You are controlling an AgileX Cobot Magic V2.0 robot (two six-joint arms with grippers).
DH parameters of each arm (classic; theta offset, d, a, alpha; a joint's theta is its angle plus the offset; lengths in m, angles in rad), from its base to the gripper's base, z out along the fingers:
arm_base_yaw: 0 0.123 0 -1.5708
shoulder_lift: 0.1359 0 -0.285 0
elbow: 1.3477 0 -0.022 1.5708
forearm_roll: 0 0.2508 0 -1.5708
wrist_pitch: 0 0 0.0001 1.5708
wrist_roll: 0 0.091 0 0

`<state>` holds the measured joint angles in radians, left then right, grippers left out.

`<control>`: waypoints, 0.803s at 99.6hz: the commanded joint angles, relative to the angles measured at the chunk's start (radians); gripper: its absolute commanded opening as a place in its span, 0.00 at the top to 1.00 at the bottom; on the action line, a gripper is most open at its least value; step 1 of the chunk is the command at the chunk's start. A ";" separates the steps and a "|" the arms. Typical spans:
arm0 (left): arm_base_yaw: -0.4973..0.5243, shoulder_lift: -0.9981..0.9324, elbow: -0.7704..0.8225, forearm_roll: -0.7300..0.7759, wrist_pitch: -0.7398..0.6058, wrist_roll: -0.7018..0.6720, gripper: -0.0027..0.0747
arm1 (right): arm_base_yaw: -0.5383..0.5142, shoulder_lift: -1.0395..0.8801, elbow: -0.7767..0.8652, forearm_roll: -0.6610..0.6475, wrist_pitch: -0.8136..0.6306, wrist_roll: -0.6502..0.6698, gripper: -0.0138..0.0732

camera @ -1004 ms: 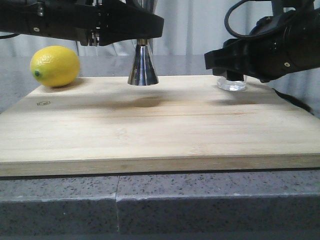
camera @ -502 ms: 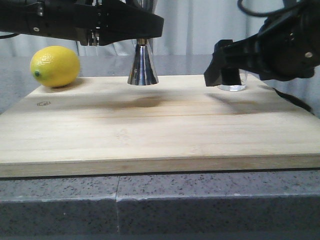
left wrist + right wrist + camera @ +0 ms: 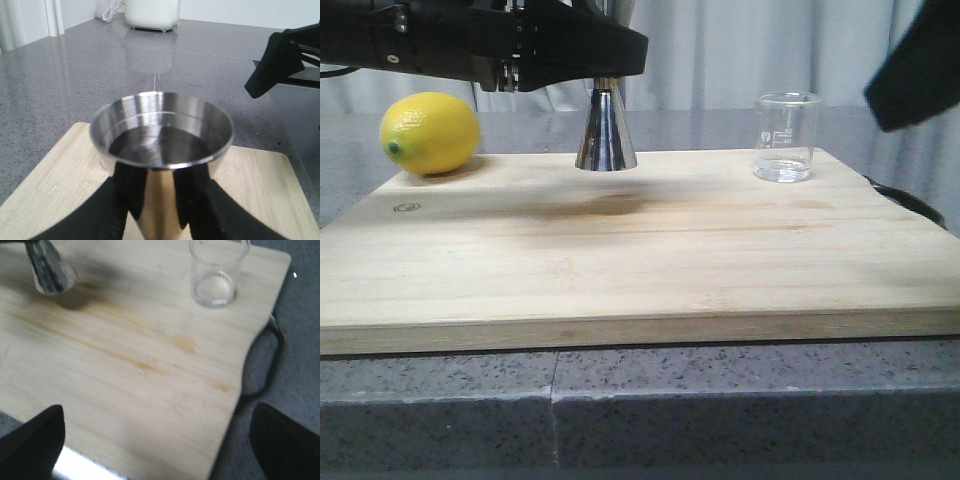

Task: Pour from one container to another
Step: 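Set the beaker on the board, open the right gripper, withdraw, then lower the jigger onto the board and open the left gripper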

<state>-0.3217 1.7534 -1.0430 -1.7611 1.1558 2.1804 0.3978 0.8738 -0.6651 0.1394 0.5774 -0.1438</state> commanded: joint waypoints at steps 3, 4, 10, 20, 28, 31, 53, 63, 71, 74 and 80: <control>-0.010 -0.040 -0.030 -0.088 0.101 -0.008 0.68 | -0.008 -0.071 -0.025 -0.162 0.133 0.152 0.09; -0.010 -0.040 -0.030 -0.088 0.101 -0.008 0.68 | -0.008 -0.074 -0.025 -0.171 0.144 0.169 0.09; -0.010 -0.040 -0.030 -0.088 0.101 -0.008 0.68 | -0.008 -0.107 -0.025 -0.239 0.237 0.229 0.09; -0.010 -0.040 -0.030 -0.088 0.101 -0.008 0.68 | -0.008 -0.170 -0.025 -0.303 0.330 0.298 0.09; -0.010 -0.040 -0.030 -0.088 0.101 -0.008 0.68 | -0.008 -0.232 -0.025 -0.338 0.363 0.323 0.09; -0.010 -0.040 -0.030 -0.088 0.101 -0.008 0.68 | -0.008 -0.263 -0.025 -0.345 0.370 0.323 0.09; -0.010 -0.040 -0.030 -0.088 0.101 -0.008 0.68 | -0.008 -0.440 -0.025 -0.360 0.371 0.328 0.09; -0.010 -0.040 -0.030 -0.088 0.101 -0.008 0.68 | -0.008 -0.475 -0.025 -0.369 0.374 0.328 0.09; -0.010 -0.040 -0.030 -0.088 0.084 -0.008 0.68 | -0.008 -0.478 -0.025 -0.383 0.380 0.328 0.09; -0.010 -0.040 -0.030 -0.088 0.071 -0.008 0.68 | -0.008 -0.478 -0.025 -0.386 0.378 0.328 0.09; -0.010 -0.040 -0.030 -0.088 0.062 -0.008 0.68 | -0.008 -0.478 -0.025 -0.393 0.370 0.328 0.09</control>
<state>-0.3217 1.7534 -1.0430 -1.7611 1.1558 2.1804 0.3961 0.3881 -0.6651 -0.2169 1.0103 0.1821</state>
